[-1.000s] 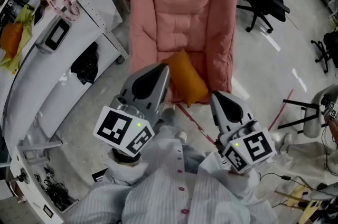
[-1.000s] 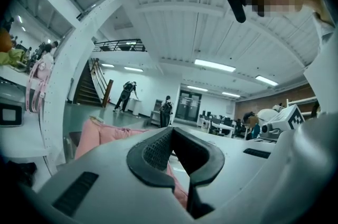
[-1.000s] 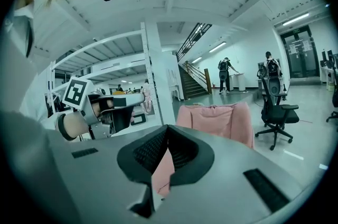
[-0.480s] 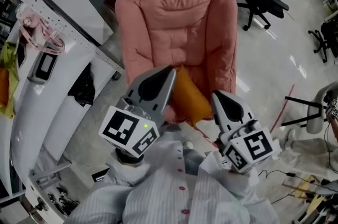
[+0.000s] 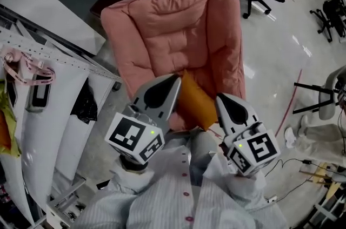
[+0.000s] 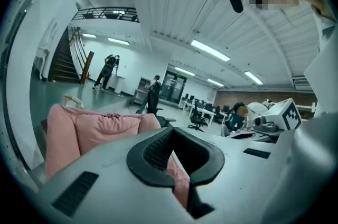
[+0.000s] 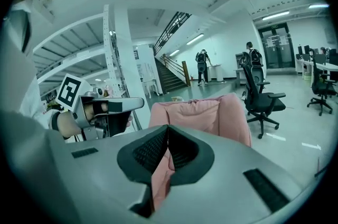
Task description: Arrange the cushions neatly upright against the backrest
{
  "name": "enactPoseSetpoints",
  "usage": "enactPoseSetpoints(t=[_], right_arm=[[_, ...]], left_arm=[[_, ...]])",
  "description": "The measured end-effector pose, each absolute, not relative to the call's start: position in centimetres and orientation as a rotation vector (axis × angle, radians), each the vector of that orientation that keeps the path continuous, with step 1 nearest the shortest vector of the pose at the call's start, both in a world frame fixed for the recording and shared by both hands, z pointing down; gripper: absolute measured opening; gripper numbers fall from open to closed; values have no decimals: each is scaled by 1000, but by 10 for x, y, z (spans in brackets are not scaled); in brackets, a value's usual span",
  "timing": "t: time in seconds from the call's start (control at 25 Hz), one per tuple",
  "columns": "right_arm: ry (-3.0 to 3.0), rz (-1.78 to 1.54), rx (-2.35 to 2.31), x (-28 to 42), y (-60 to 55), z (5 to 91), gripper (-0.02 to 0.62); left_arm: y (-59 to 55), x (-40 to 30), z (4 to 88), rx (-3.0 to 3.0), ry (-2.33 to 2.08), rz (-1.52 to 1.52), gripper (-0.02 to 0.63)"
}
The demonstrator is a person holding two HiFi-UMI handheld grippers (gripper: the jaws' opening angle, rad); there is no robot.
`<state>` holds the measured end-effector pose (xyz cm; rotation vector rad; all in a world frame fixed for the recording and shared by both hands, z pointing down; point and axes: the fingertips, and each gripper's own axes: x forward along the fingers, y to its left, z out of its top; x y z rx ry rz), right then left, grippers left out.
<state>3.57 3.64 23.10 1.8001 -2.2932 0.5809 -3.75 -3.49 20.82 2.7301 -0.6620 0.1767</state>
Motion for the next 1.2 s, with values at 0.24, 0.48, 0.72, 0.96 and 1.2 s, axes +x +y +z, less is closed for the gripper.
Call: enactPoseSetpoints(t=[0.24,0.48,0.72,0.96,1.2], right_arm=[[-2187,693,1851,58,33,271,12],[-2081,826,1894,85,46,318,14],[-1970,933,1921,112,61,375,14],[-1890,1082,1949,131,70,434,14],[-1808,1191,2010,143,81,485,15]], left_arm=[[-51,-20,248,2711,-598,299,11],[-58,-4,294,2688,-545,416,11],[-62,10,343,2636,-501,495,11],[-68,23,398,2599,-486,605,11],[-64,36,447,2547,-432,684,12]])
